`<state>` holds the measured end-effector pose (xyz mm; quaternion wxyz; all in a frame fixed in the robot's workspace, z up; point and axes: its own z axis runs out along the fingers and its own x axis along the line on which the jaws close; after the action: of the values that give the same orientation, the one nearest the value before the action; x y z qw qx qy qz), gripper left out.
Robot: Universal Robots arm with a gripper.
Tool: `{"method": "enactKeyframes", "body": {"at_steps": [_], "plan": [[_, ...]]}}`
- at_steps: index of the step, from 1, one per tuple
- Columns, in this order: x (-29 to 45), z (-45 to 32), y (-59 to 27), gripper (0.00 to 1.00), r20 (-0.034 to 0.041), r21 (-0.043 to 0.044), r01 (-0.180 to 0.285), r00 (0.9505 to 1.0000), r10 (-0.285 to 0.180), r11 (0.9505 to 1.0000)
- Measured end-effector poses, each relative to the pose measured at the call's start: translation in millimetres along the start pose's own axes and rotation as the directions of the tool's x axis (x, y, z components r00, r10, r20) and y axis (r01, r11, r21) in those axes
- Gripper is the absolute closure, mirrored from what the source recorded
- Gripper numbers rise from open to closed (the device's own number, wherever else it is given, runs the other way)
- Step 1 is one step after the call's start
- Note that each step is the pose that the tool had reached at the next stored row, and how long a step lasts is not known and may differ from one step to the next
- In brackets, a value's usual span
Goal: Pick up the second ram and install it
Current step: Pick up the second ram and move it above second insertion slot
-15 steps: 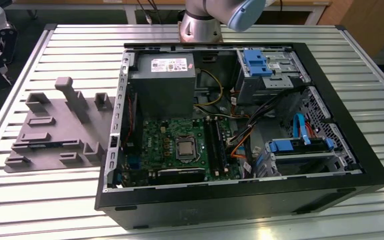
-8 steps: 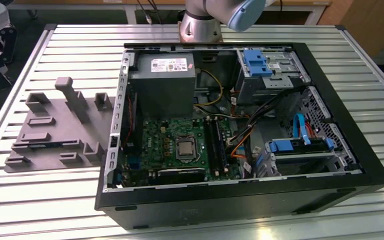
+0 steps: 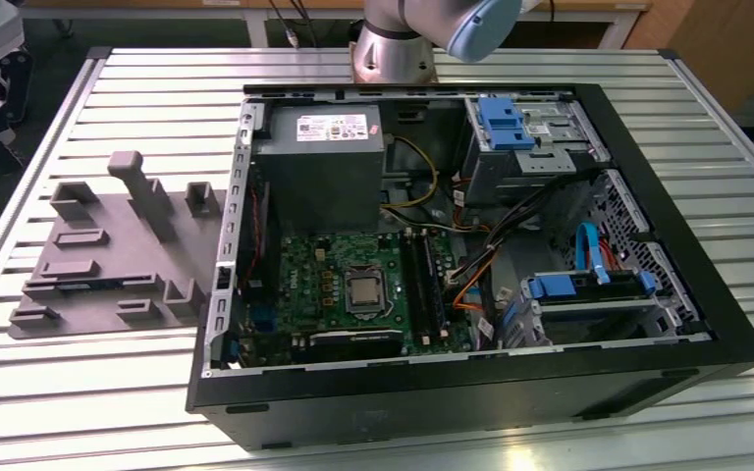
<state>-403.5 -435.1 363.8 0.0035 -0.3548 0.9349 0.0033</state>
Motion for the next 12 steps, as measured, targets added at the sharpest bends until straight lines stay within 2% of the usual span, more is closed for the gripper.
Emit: {"method": "enactKeyframes", "body": {"at_steps": [12], "plan": [[0.1, 0.0, 0.0, 0.89, -0.0003, -0.0008, 0.090, 0.9959, -0.090, 0.9959]]}}
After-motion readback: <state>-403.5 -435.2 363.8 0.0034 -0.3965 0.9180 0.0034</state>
